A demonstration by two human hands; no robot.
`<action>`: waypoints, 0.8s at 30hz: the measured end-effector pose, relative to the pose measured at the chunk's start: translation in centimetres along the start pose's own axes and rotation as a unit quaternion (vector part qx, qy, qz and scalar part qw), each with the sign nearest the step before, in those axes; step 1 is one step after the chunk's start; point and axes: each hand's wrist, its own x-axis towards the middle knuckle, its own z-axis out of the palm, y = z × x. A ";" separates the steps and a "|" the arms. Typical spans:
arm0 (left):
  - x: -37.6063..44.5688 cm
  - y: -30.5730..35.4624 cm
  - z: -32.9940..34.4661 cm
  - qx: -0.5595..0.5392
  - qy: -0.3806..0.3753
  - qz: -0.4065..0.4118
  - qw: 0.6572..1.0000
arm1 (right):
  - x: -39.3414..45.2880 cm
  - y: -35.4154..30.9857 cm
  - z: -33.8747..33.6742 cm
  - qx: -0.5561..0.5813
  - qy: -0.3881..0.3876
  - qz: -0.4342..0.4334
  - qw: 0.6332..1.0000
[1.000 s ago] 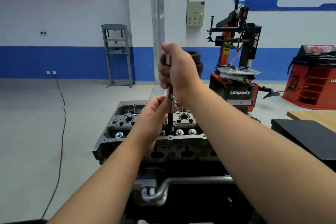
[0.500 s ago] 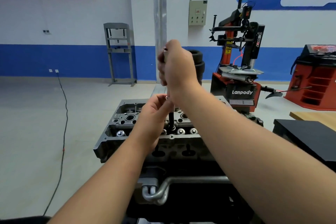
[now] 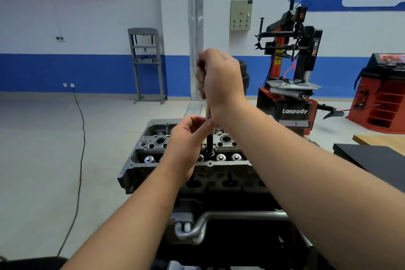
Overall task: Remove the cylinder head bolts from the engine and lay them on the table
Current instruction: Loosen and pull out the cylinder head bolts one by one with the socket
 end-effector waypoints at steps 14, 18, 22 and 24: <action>0.4 0.0 0.3 0.019 0.005 0.012 1.000 | -0.4 0.8 1.0 -0.016 0.077 0.052 0.996; 0.0 0.3 -0.3 0.009 -0.047 -0.026 0.999 | 0.5 0.5 -0.3 0.024 -0.072 0.086 0.993; 0.0 0.2 -0.4 0.021 -0.050 -0.031 0.998 | 0.5 0.6 -1.1 0.012 -0.128 0.083 0.988; 0.1 0.3 0.0 0.018 -0.023 -0.020 0.999 | 0.0 0.8 -0.3 -0.023 -0.041 0.057 0.997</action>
